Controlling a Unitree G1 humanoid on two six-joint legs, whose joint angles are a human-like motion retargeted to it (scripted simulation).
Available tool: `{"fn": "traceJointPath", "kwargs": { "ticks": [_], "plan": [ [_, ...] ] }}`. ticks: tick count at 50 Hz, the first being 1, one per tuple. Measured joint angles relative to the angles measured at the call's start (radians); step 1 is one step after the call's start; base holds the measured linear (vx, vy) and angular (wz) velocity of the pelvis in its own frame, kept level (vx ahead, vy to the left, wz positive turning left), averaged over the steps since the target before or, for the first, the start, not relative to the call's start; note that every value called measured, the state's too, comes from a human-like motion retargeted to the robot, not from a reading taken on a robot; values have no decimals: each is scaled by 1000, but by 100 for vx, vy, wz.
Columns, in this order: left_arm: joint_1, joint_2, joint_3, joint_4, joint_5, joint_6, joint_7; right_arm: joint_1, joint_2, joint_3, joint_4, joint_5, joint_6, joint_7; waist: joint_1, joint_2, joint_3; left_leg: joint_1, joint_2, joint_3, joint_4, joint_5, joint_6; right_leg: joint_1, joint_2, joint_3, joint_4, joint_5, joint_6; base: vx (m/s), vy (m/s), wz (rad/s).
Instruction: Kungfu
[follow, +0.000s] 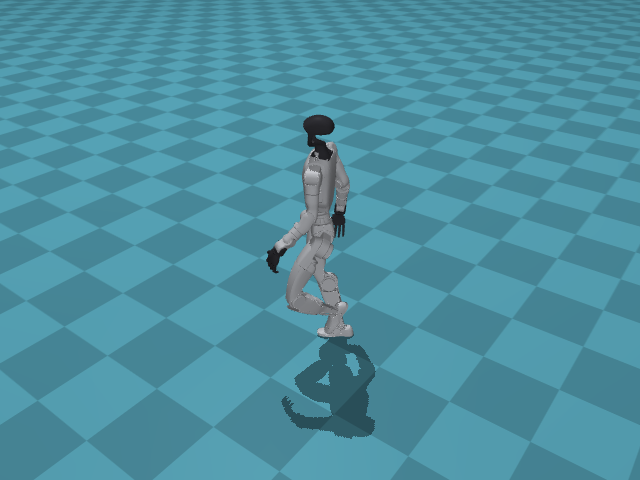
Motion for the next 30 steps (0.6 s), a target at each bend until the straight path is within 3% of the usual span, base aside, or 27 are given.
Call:
{"fn": "traceJointPath", "kwargs": {
  "ticks": [5,9,13,16,17,18,20,22,25,28,30],
  "plan": [
    [-210,-77,-185,-238,-459,-122,50,-135,21,3,-60,459,-43,37,46,25,33,-94,-24,-2,-402,36,26,12,2,66,19,-5,53,24,4,-125],
    [-314,-152,-330,-361,-729,-234,119,-289,3,102,-125,754,-19,140,73,88,74,-146,-30,-95,-747,162,5,16,13,168,57,-17,79,47,13,-215],
    [-348,-238,-447,-399,-941,-245,93,-491,9,283,-136,908,53,254,109,166,138,-194,-1,-364,-986,301,-43,-26,33,339,160,-44,110,48,34,-313],
    [-338,-323,-486,-351,-1019,-217,-77,-645,45,449,-104,932,115,389,112,214,215,-196,30,-656,-1052,386,-63,-83,54,476,284,-107,107,31,52,-338],
    [-334,-350,-493,-311,-1027,-209,-150,-691,62,499,-86,936,135,442,105,223,242,-181,46,-722,-1065,386,-106,-100,61,521,328,-141,99,36,64,-323],
    [-332,-372,-501,-257,-1027,-198,-224,-731,78,541,-66,939,159,494,98,232,269,-153,77,-736,-1081,309,-214,-117,69,566,376,-178,94,38,63,-284],
    [-320,-422,-532,-125,-1005,-171,-324,-785,108,604,-28,951,200,574,62,227,290,-171,84,-694,-980,30,-270,-166,44,629,465,-220,137,43,60,-188],
    [-287,-489,-553,-3,-988,-164,-322,-789,138,637,-2,928,214,631,-8,242,291,-275,73,-620,-796,-80,-225,-224,19,640,543,-193,214,89,78,-69],
    [-297,-550,-552,111,-1007,-155,-335,-754,167,622,66,807,141,685,-34,312,323,-414,42,-596,-628,-161,-157,-283,4,613,567,-129,258,42,78,-69],
    [-314,-545,-558,116,-1015,-163,-295,-722,117,633,77,900,200,568,23,315,308,-471,58,-529,-472,-291,-124,-294,-60,577,521,-58,284,47,62,-110],
    [-318,-526,-571,105,-1043,-184,-272,-697,118,624,69,1036,198,478,74,318,278,-475,105,-500,-421,-354,-117,-302,-59,524,496,51,322,39,2,-139]
  ]
}}
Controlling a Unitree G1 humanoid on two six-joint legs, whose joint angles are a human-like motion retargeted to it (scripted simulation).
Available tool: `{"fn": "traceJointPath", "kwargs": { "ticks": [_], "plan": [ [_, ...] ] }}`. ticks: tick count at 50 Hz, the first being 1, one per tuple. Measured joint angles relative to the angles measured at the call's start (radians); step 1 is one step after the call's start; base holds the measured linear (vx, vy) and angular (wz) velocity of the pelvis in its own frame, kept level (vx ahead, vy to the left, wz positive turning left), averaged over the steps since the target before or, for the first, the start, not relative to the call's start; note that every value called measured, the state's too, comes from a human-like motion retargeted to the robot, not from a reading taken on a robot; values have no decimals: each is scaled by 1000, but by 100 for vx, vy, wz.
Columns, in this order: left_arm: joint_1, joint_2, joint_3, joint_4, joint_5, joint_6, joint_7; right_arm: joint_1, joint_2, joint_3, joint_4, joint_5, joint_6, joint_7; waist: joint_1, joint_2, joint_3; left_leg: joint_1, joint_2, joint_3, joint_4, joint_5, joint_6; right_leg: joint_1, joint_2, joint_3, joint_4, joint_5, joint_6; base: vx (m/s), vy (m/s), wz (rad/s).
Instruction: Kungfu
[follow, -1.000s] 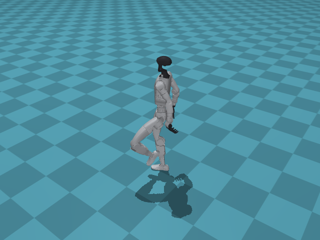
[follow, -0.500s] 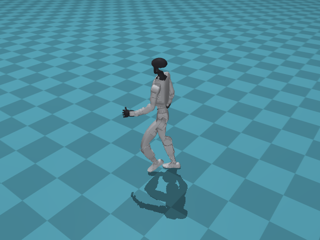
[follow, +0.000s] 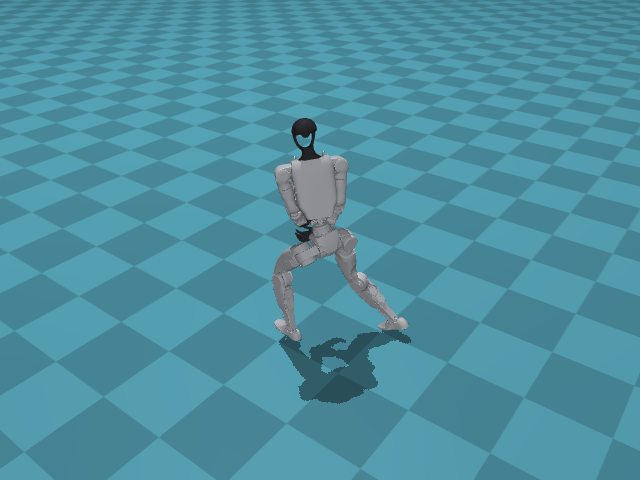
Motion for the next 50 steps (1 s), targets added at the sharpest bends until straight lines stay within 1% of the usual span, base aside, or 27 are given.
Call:
{"fn": "traceJointPath", "kwargs": {
  "ticks": [2,3,5,6,7,8,10,12,13,15,17,18,20,23,25,27,30,32,35,37,38,40,42,45,47,48,50],
  "plan": [
    [-24,59,-8,-29,-47,26,6,5,-3,-5,-33,41,11,-24,34,31,3,12,91,-68,15,-41,-43,-14,76,-165,8,172,0,43,0,-142],
    [-41,88,-3,-51,-79,60,10,0,-16,3,-59,23,1,-27,56,42,1,25,128,-84,5,-46,-58,-43,89,-250,23,270,0,26,23,-179],
    [-76,129,35,-101,-151,139,30,-13,-60,17,-130,-87,-58,-36,84,42,-17,64,152,-50,-37,-40,-39,-114,70,-339,54,491,0,9,61,-173],
    [-96,150,57,-125,-186,174,46,-20,-100,35,-178,-157,-104,-37,80,31,-31,97,135,-14,-70,-38,-6,-140,53,-365,61,569,0,5,71,-119],
    [-116,175,78,-146,-217,210,64,-26,-141,57,-228,-227,-155,-37,74,21,-44,131,126,13,-106,-36,25,-164,46,-402,72,606,0,9,47,-83],
    [-136,210,101,-164,-237,247,84,-34,-185,83,-285,-296,-214,-36,65,16,-57,164,129,25,-147,-32,52,-185,60,-462,90,561,0,16,18,-89],
    [-170,291,160,-188,-257,315,131,-51,-267,133,-408,-402,-340,-14,58,2,-83,241,164,49,-233,-14,68,-248,131,-569,174,480,0,25,-12,-118],
    [-181,377,202,-190,-241,323,175,-89,-365,179,-552,-387,-404,29,78,-15,-121,338,187,112,-325,12,78,-332,185,-659,326,376,0,21,-9,-160],
    [-182,421,215,-181,-212,303,203,-120,-424,199,-639,-328,-405,58,84,-28,-140,395,188,166,-382,35,86,-380,189,-698,425,321,0,16,-4,-146],
    [-171,489,225,-124,-107,246,263,-220,-536,218,-833,-130,-346,100,57,-40,-162,497,190,259,-490,84,92,-472,202,-777,644,210,0,8,-4,-89],
    [-136,509,213,-62,-26,246,254,-372,-633,163,-988,80,-266,85,0,-12,-168,562,184,298,-558,113,105,-554,218,-863,854,97,0,1,-1,-11],
    [-114,499,200,-38,-13,262,207,-465,-672,117,-1039,159,-239,55,-29,8,-170,583,183,317,-584,124,115,-593,214,-908,950,44,0,9,12,11],
    [-60,457,164,-8,-16,307,51,-664,-728,8,-1079,242,-228,-35,-76,45,-179,616,175,365,-628,134,135,-666,204,-979,1116,-39,0,12,16,9],
    [31,386,101,24,52,357,-175,-931,-801,-105,-1037,284,-284,-183,-97,47,-203,631,151,408,-656,146,155,-747,217,-1035,1270,-124,0,0,-9,-5],
    [87,343,69,46,133,353,-293,-1065,-856,-147,-986,305,-314,-226,-91,32,-214,630,141,417,-661,154,154,-770,228,-1055,1306,-160,0,-4,-27,0],
    [131,313,57,73,214,335,-357,-1147,-887,-155,-943,304,-323,-246,-93,10,-214,634,134,417,-652,152,146,-769,239,-1068,1281,-169,0,-6,-33,17],
    [170,278,86,113,256,331,-380,-1211,-914,-158,-908,287,-359,-264,-104,-13,-215,660,114,429,-658,142,140,-746,250,-1030,1181,-172,0,3,-16,10],
    [167,269,111,123,211,352,-347,-1204,-906,-159,-888,226,-406,-343,-109,-20,-217,688,98,438,-682,143,141,-714,247,-976,1095,-155,0,3,-2,2],
    [146,273,140,111,159,352,-282,-1138,-866,-167,-887,168,-484,-498,-107,-24,-212,729,79,458,-732,154,146,-655,237,-899,962,-107,0,-2,4,-11],
    [129,280,154,90,135,338,-236,-1055,-805,-167,-898,169,-491,-565,-104,-27,-201,758,67,474,-770,167,147,-598,231,-851,862,-74,0,-7,2,-23],
    [121,282,162,80,116,329,-206,-1007,-765,-163,-906,182,-472,-578,-107,-33,-195,769,60,483,-784,172,146,-566,230,-833,809,-56,0,-9,-1,-15],
    [106,279,177,61,53,313,-130,-893,-677,-160,-938,231,-402,-540,-123,-46,-182,783,45,490,-799,177,143,-492,222,-796,693,-26,0,-9,0,1],
    [87,264,183,42,-32,297,-52,-762,-573,-145,-965,285,-317,-444,-138,-61,-165,774,39,484,-766,163,132,-407,220,-749,554,2,0,-10,4,18],
    [46,221,180,10,-158,279,39,-572,-395,-97,-967,384,-184,-314,-135,-100,-126,701,23,457,-608,99,127,-265,210,-629,297,38,0,-18,13,11],
    [19,176,175,-14,-227,267,69,-449,-271,-44,-942,490,-98,-262,-112,-139,-98,650,-28,451,-491,41,134,-181,173,-525,138,67,-5,-24,25,-7],
    [3,153,168,-25,-257,262,72,-392,-215,-17,-922,553,-53,-242,-107,-155,-83,627,-53,452,-436,5,141,-149,143,-496,66,85,-21,-27,20,22],
    [-17,111,149,-40,-302,259,52,-280,-114,27,-862,676,47,-226,-105,-163,-49,581,-83,434,-327,-67,154,-90,97,-500,-73,59,-104,-25,8,32]
  ]
}}
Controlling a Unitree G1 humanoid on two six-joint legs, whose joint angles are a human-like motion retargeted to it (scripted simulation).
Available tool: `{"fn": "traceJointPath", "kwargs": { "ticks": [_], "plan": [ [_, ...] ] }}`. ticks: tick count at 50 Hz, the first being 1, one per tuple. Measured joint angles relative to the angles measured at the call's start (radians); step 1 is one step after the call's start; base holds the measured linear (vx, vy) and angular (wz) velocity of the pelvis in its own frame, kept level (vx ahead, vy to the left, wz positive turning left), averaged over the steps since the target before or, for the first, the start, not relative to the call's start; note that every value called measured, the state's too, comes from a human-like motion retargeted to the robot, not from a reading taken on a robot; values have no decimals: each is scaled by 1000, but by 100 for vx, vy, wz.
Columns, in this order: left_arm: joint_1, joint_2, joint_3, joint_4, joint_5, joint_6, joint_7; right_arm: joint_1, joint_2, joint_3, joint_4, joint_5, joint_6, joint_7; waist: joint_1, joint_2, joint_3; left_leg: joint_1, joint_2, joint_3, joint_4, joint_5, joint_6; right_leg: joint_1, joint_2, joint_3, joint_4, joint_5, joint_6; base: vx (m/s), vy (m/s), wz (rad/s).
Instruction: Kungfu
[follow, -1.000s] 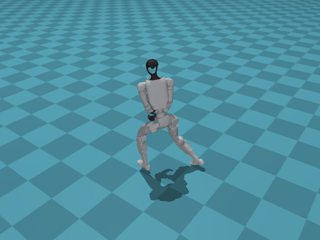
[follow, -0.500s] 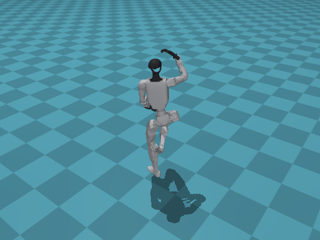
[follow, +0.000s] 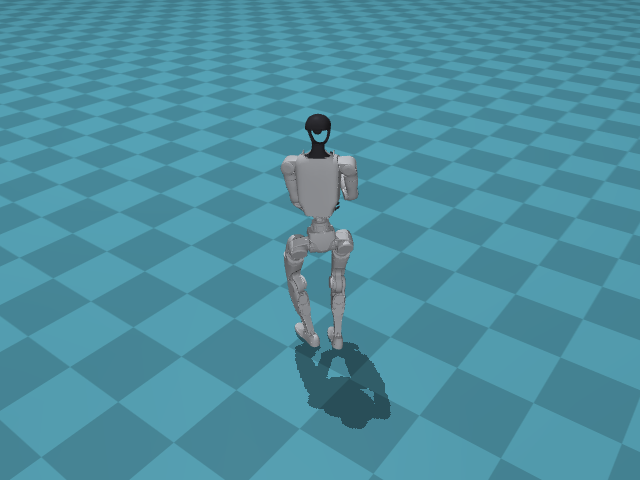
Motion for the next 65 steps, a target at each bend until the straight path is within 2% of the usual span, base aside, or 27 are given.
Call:
{"fn": "traceJointPath", "kwargs": {
  "ticks": [1,2,5,7,10,15,17,20,22,24,28,30,33,35,37,38,40,42,43,48,52,53,55,58,59,62,65],
  "plan": [
    [1,-12,-5,-2,-12,5,-27,49,47,26,41,53,51,-2,20,22,19,-45,36,-13,83,-38,-4,5,17,-33,27,-138,-136,-17,-16,-41],
    [4,-24,-8,-6,-24,12,-56,96,92,55,82,98,96,-5,46,37,35,-89,71,-17,165,-74,-9,-11,28,-52,74,-231,-217,-12,-32,-132],
    [32,-60,-34,-23,-83,34,-158,178,145,122,164,95,244,12,64,94,115,-221,122,-88,362,-141,-12,-198,108,-12,313,-262,-126,-31,-5,-16],
    [39,-92,-70,-16,-144,82,-196,192,113,151,172,0,273,41,83,122,142,-296,150,-89,455,-171,-5,-215,81,-81,352,-315,-170,-27,-4,4],
    [81,-118,-96,-9,-188,140,-232,205,72,179,157,-133,199,66,115,129,145,-367,199,-73,551,-205,-10,-287,109,-95,445,-361,-189,-14,-19,-21],
    [87,-129,-145,-2,-149,138,-209,206,103,142,238,-156,92,87,126,179,124,-401,214,-94,556,-179,-32,-295,118,-112,436,-357,-202,-10,-20,35],
    [84,-125,-135,18,-150,142,-185,166,128,88,248,-176,58,112,131,177,99,-374,201,-94,505,-138,-43,-266,116,-110,387,-334,-205,2,-25,57],
    [73,-100,-96,50,-161,124,-133,33,20,-4,102,-76,22,68,123,159,68,-322,174,-78,401,-11,-58,-196,95,-120,276,-295,-218,4,-17,83],
    [52,-73,-60,72,-126,93,-89,-37,-47,-71,-5,-37,-30,25,123,142,57,-271,180,24,349,119,-63,-138,58,-127,191,-262,-231,0,-13,84],
    [38,-27,-23,96,-55,60,-39,-114,-129,-149,-105,4,-96,-20,110,125,39,-206,183,154,327,202,-120,-80,13,-146,98,-220,-237,0,-10,111],
    [45,99,82,100,166,-58,81,-256,-348,-363,-273,55,-295,-140,49,69,20,-146,217,281,706,161,-120,50,-84,-194,-56,-151,-208,13,-19,162],
    [76,173,165,71,297,-133,146,-294,-454,-488,-328,-6,-418,-201,44,51,14,-168,318,249,1032,94,-63,115,-81,-221,-131,-120,-209,31,-43,105],
    [128,296,310,18,486,-282,248,-304,-601,-687,-398,-177,-596,-363,110,79,2,-329,563,114,1324,30,19,189,37,-237,-255,-67,-247,27,-52,19],
    [154,387,403,-17,604,-385,369,-277,-696,-824,-459,-280,-702,-478,171,65,17,-427,746,92,1252,45,125,235,84,-199,-282,-52,-261,15,-28,-43],
    [169,475,495,-41,711,-439,553,-235,-768,-953,-524,-407,-770,-603,201,10,43,-489,824,119,912,185,146,271,68,-138,-274,-55,-263,-2,-5,-29],
    [169,511,536,-45,759,-448,660,-207,-795,-1011,-557,-489,-786,-683,199,-34,49,-511,764,144,661,321,146,274,29,-114,-272,-50,-260,-28,11,32],
    [160,562,615,-33,815,-455,850,-140,-838,-1116,-625,-648,-778,-866,176,-106,37,-542,528,80,66,595,115,259,-61,-98,-287,-36,-267,-40,14,75],
    [154,579,676,-23,802,-479,921,-85,-892,-1202,-659,-756,-782,-998,197,-143,13,-565,457,-15,-217,487,149,258,-92,-97,-322,-32,-300,-15,-15,7],
    [154,588,696,-21,777,-487,926,-53,-924,-1251,-671,-800,-788,-1053,233,-142,21,-594,479,-70,-233,442,149,265,-70,-91,-324,-37,-326,6,-24,-67],
    [270,549,784,0,719,-483,885,23,-974,-1304,-750,-860,-789,-1167,273,-161,33,-583,562,-125,258,459,149,285,-72,-27,-257,-67,-348,20,6,-74],
    [366,440,769,53,767,-485,901,52,-994,-1290,-827,-860,-807,-1222,239,-92,-10,-540,737,-23,839,359,132,297,-14,-56,-274,-67,-363,34,10,7],
    [387,408,741,51,771,-497,931,64,-1003,-1295,-847,-875,-807,-1243,242,-65,-18,-512,770,-21,962,342,97,306,19,-63,-292,-64,-374,39,-10,-5],
    [411,343,680,47,787,-529,1032,89,-1029,-1320,-880,-915,-786,-1279,261,-17,-23,-439,770,-38,1170,338,-51,317,65,-67,-329,-54,-394,36,-3,-20],
    [405,260,620,74,833,-555,1243,108,-1050,-1334,-896,-994,-737,-1323,253,3,-60,-368,552,28,1360,360,-252,276,51,-84,-365,-28,-400,18,25,26],
    [402,243,602,88,830,-560,1290,107,-1051,-1324,-896,-1005,-728,-1330,240,1,-77,-328,474,97,1380,366,-279,261,28,-101,-374,-22,-392,16,48,84],
    [401,211,548,127,781,-562,1337,90,-1034,-1259,-891,-991,-724,-1319,195,-2,-117,-206,282,285,1355,369,-300,236,-36,-157,-391,-14,-366,15,45,111],
    [412,209,514,127,734,-572,1265,47,-994,-1124,-872,-902,-733,-1263,188,-22,-118,-74,234,322,1309,344,-272,251,-72,-176,-387,-33,-361,33,31,63]
  ]
}}
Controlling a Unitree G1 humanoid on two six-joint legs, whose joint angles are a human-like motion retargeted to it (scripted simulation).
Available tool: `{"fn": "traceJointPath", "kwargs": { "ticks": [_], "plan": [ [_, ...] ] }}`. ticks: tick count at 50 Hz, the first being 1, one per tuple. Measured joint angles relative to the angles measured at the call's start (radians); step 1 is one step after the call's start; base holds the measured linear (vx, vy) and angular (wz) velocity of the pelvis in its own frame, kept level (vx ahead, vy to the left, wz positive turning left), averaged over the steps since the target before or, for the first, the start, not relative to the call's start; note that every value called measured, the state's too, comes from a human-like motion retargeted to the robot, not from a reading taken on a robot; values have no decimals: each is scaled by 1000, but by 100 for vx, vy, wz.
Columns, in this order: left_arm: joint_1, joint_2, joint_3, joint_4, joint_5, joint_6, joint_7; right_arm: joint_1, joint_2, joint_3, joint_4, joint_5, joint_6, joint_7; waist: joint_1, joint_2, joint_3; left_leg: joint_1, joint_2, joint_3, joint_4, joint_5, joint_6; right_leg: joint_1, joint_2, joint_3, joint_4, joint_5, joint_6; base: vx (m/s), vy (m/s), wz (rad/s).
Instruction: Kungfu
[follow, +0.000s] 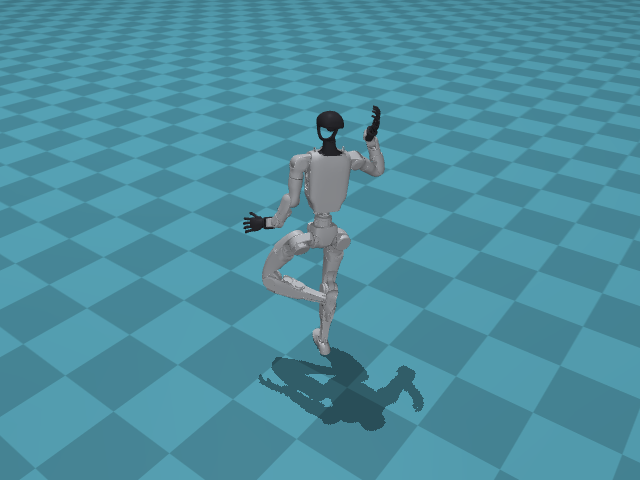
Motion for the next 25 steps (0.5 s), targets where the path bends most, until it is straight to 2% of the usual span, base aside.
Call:
{"fn": "traceJointPath", "kwargs": {
  "ticks": [3,5,10,12,16,18,20,22,25],
  "plan": [
    [25,11,4,-40,-22,27,-58,-75,64,192,67,89,2,108,46,-11,-4,32,-12,-7,-104,33,13,16,-34,-62,-1,8,14,14,45,-2],
    [38,8,14,-81,-24,38,-69,-126,109,329,135,133,-2,196,80,-9,-1,34,12,-28,-185,41,38,14,-36,-61,5,9,21,9,48,26],
    [22,-19,38,-200,-91,30,-60,-194,262,577,359,253,26,486,167,12,35,26,207,-58,-410,59,175,62,-18,-138,-12,-3,39,4,36,89],
    [3,-24,42,-247,-113,40,-58,-207,333,645,472,308,58,598,206,10,41,-14,224,-60,-542,91,213,77,-22,-163,-17,-3,61,2,41,129],
    [-57,6,52,-343,-140,42,-54,-243,458,740,730,349,130,785,279,5,51,-85,179,-62,-865,158,246,115,-41,-216,-33,-5,116,6,31,154],
    [-106,39,65,-385,-160,46,-62,-270,515,772,866,318,156,850,312,5,53,-103,147,-53,-1043,220,237,142,-43,-246,-46,-5,146,21,24,174],
    [-173,83,79,-417,-194,63,-88,-315,565,805,1020,266,165,893,356,2,57,-106,101,-58,-1235,299,202,173,-47,-270,-59,-6,174,21,14,155],
    [-262,140,86,-441,-243,94,-127,-376,606,824,1168,232,168,901,398,-1,61,-86,64,-25,-1420,342,185,206,-51,-298,-71,-3,206,28,13,148],
    [-419,238,77,-458,-310,140,-164,-479,654,843,1364,217,190,828,434,-6,61,-35,6,89,-1638,325,194,259,-58,-361,-83,9,264,43,19,174]
  ]
}}
